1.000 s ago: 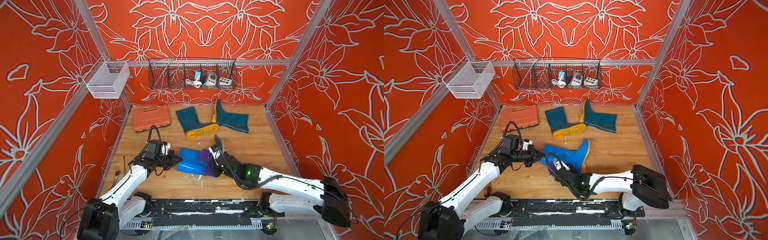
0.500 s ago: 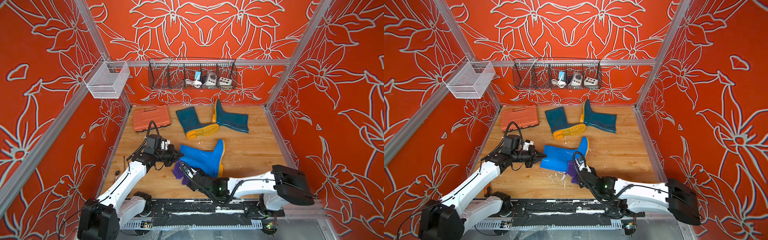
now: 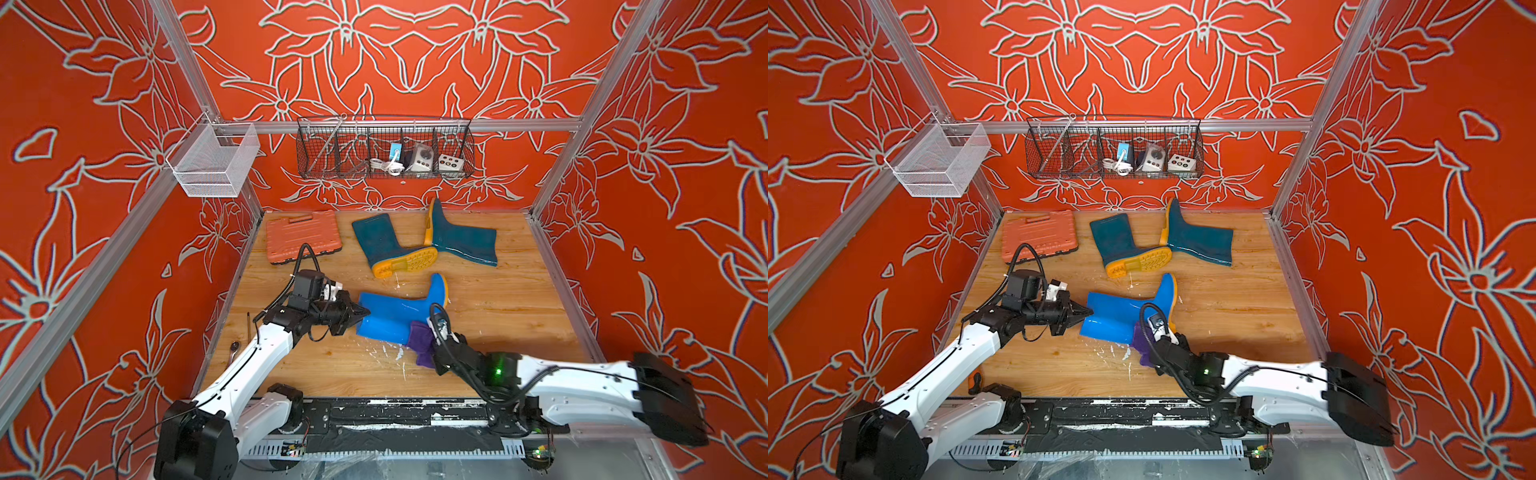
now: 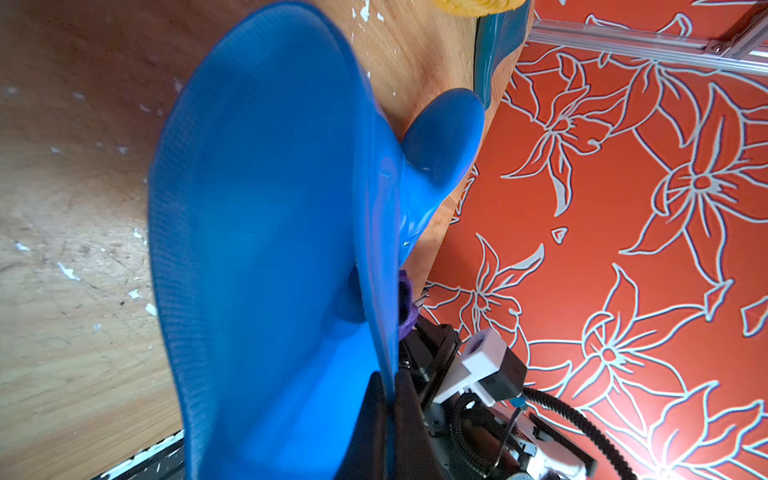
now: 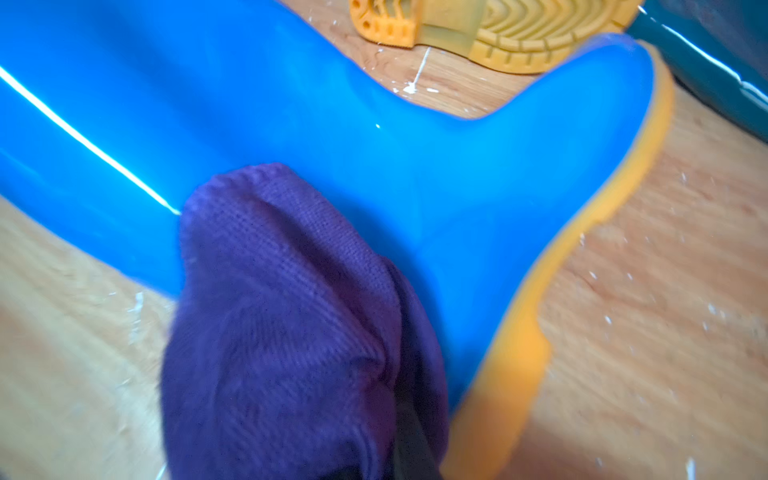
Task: Wipe the rubber boots with a cloth
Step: Wipe the dirt off the rubber boot.
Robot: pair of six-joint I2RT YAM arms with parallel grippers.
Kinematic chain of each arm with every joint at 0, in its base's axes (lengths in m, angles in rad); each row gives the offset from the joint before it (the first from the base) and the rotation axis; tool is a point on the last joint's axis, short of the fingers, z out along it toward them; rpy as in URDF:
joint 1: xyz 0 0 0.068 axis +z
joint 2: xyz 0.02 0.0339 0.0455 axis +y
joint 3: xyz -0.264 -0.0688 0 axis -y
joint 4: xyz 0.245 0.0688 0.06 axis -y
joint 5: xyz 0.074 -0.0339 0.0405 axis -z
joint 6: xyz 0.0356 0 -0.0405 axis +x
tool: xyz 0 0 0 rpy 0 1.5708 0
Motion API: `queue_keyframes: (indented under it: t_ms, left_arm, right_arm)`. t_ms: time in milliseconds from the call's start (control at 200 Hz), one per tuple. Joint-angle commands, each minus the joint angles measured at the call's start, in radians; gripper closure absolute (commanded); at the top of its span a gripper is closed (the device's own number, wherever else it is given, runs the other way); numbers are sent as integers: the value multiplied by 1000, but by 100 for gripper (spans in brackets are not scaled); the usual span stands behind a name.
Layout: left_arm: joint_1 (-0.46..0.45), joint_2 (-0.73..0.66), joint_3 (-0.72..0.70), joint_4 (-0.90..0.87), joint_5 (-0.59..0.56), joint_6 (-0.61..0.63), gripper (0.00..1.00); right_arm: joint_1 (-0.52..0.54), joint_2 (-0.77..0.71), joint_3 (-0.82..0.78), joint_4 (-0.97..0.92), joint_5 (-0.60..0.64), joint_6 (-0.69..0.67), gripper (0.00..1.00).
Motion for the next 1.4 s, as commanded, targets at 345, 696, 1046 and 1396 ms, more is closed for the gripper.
queue_keyframes:
  t_ms: [345, 696, 1046, 1396]
  left_arm:
    - [11, 33, -19, 71, 29, 40, 100]
    - [23, 48, -24, 26, 20, 164, 100]
    - [43, 98, -115, 127, 70, 339, 100]
    - [42, 28, -104, 62, -17, 501, 100]
  right_arm:
    - [65, 416, 481, 35, -299, -211, 100]
    - [18, 434, 449, -141, -204, -26, 100]
    - [-216, 92, 454, -436, -293, -83, 100]
    - [-281, 707, 887, -658, -461, -425, 100]
